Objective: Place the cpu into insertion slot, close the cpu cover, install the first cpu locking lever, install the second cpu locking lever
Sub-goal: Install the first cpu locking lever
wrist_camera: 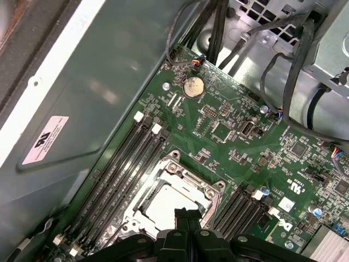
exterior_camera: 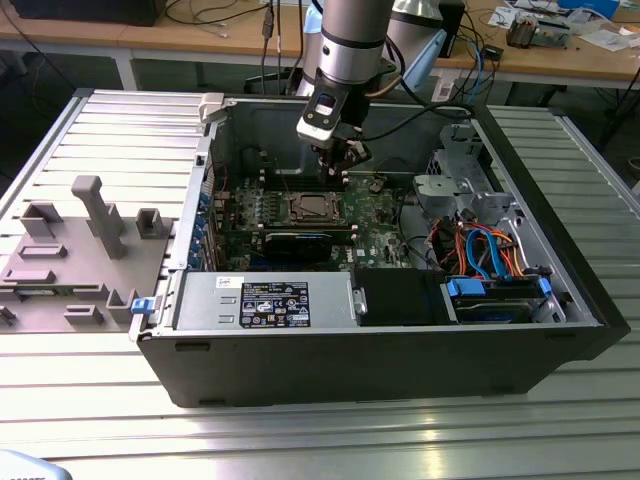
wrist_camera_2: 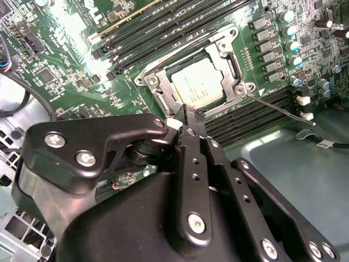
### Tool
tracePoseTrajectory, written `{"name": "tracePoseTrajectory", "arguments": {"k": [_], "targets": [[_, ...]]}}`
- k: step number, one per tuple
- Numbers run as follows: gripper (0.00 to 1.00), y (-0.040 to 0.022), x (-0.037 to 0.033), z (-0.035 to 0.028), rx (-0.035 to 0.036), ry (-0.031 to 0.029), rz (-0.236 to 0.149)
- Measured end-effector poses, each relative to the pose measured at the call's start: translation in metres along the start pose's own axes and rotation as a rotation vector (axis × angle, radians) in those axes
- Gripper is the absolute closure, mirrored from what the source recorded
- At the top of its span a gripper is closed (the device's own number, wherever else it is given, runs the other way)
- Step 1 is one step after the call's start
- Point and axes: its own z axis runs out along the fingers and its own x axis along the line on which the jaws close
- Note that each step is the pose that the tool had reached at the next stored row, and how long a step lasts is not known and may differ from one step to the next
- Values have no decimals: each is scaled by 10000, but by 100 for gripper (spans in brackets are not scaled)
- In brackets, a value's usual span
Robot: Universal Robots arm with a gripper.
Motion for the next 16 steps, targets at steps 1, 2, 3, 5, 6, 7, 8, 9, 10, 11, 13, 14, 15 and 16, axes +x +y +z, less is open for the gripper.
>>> {"name": "tracePoseTrajectory", "arguments": {"k": [1, 2, 3, 5, 6, 7, 8, 9, 10, 11, 13, 14, 15, 16], "targets": [[89, 0, 0, 0, 1, 0, -16], [89, 0, 0, 0, 2, -1, -36], [89, 0, 0, 0, 2, -2, -72], [89, 0, 0, 0, 3, -3, -122], [89, 0, 0, 0, 4, -3, -136], [89, 0, 0, 0, 4, -4, -150], [89, 0, 0, 0, 5, -4, -176], [89, 0, 0, 0, 5, -4, -190], [89, 0, 0, 0, 6, -4, -204], [89, 0, 0, 0, 6, -5, -227], [89, 0, 0, 0, 6, -5, -259], [89, 0, 0, 0, 6, -4, -332], [89, 0, 0, 0, -2, 8, -425], [89, 0, 0, 0, -12, 25, -508]]}}
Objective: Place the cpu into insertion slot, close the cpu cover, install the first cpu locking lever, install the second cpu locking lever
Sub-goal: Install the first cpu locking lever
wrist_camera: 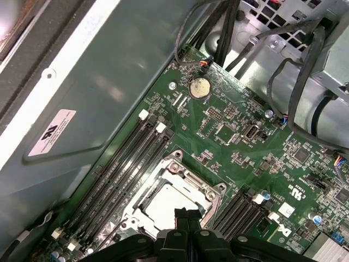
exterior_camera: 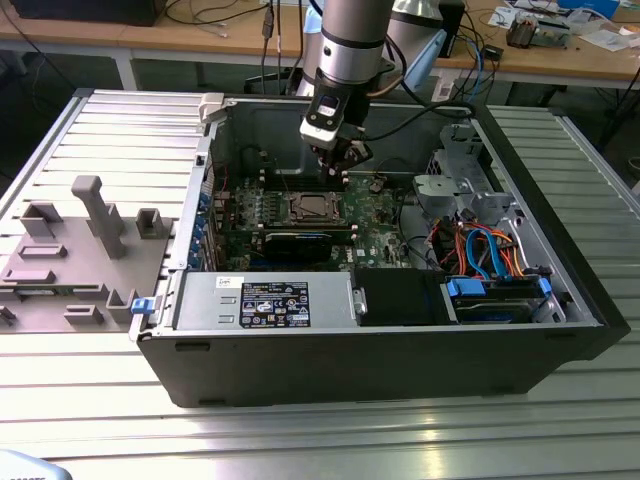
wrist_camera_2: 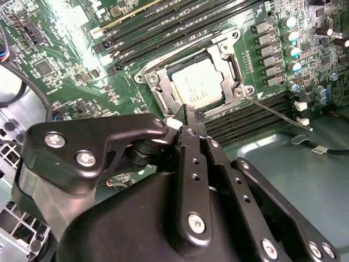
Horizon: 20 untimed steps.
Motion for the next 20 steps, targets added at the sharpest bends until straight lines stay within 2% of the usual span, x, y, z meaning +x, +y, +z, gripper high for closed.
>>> {"name": "tracePoseTrajectory", "arguments": {"k": [1, 6, 20], "targets": [[89, 0, 0, 0, -23, 31, -88], [89, 0, 0, 0, -64, 84, -147], [89, 0, 0, 0, -78, 112, -478]]}}
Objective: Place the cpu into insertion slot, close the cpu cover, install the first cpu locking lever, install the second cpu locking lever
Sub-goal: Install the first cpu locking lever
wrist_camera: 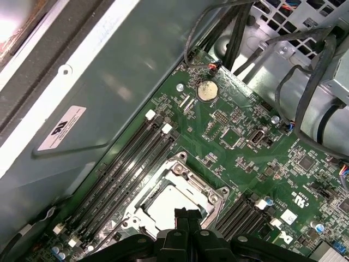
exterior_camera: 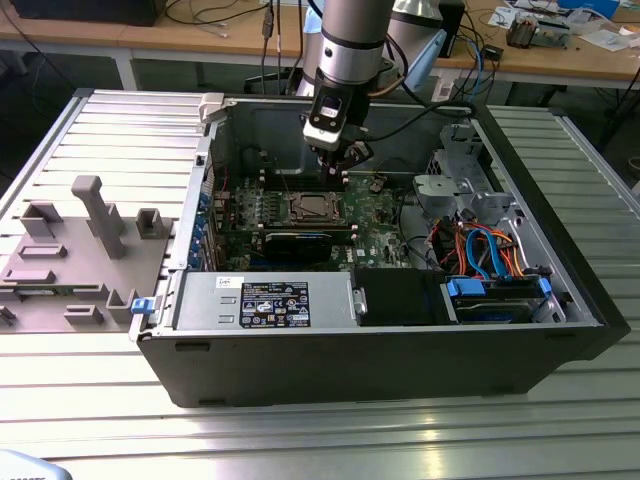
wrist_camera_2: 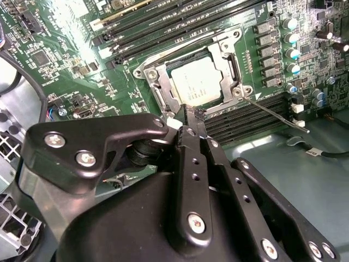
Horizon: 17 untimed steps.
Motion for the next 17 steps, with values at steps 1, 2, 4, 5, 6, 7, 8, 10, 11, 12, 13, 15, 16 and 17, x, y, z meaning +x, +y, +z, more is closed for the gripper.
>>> {"name": "tracePoseTrajectory", "arguments": {"k": [1, 2, 4, 5, 6, 7, 8, 10, 11, 12, 13, 15, 16, 17], "targets": [[89, 0, 0, 0, -6, 7, -31], [89, 0, 0, 0, -10, 14, -55], [89, 0, 0, 0, -10, 17, -115], [89, 0, 0, 0, -11, 18, -135], [89, 0, 0, 0, -11, 19, -144], [89, 0, 0, 0, -11, 20, -154], [89, 0, 0, 0, -11, 19, -165], [89, 0, 0, 0, -10, 20, -188], [89, 0, 0, 0, -11, 21, -197], [89, 0, 0, 0, -11, 20, -205], [89, 0, 0, 0, -10, 20, -211], [89, 0, 0, 0, -9, 20, -225], [89, 0, 0, 0, -8, 20, -228], [89, 0, 0, 0, -8, 20, -233]]}}
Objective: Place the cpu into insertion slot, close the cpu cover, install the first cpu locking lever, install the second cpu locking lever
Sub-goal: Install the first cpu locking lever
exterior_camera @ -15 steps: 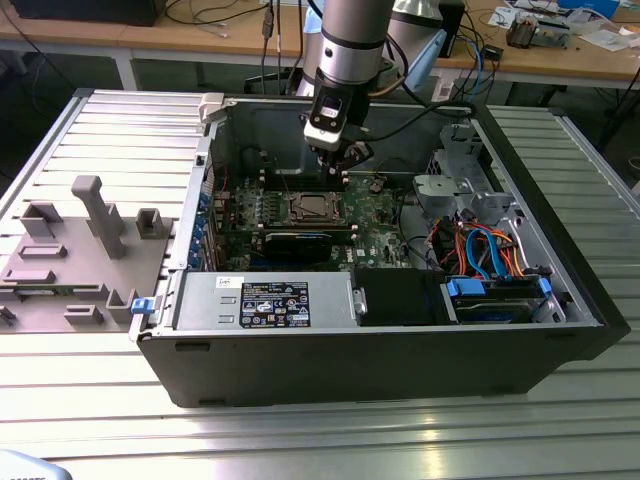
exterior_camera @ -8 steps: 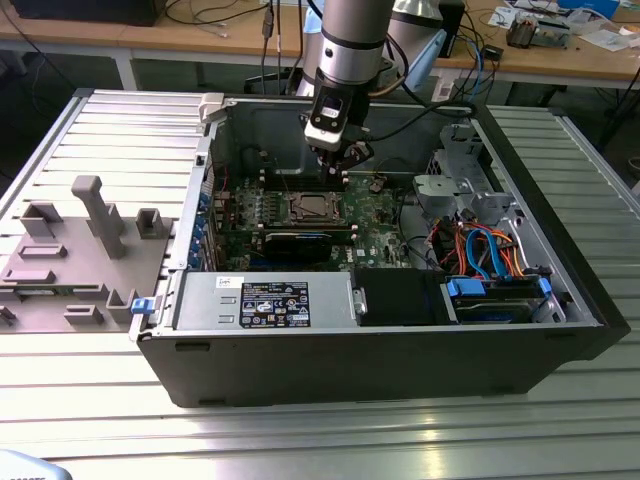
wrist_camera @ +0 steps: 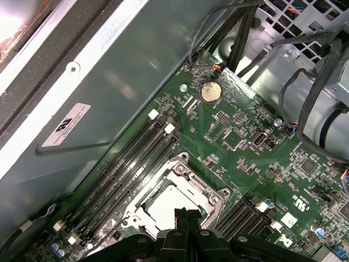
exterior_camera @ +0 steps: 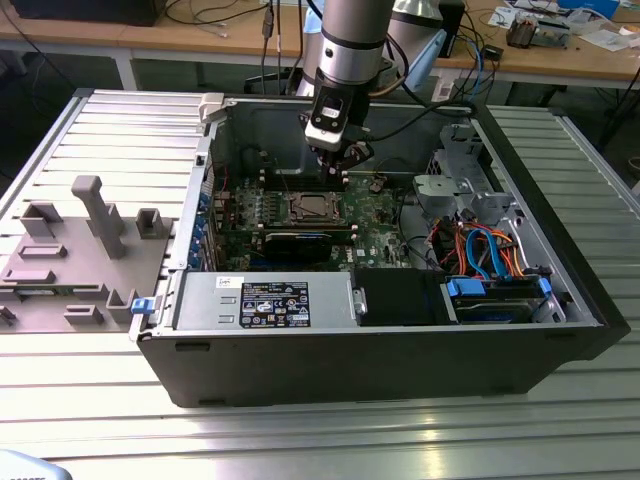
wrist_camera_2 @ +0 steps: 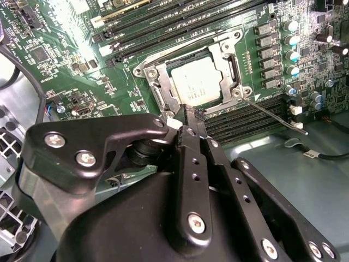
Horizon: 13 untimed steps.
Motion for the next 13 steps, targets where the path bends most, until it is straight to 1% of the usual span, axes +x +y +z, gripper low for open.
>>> {"name": "tracePoseTrajectory", "arguments": {"k": [13], "targets": [[89, 0, 0, 0, 10, -3, -193]]}}
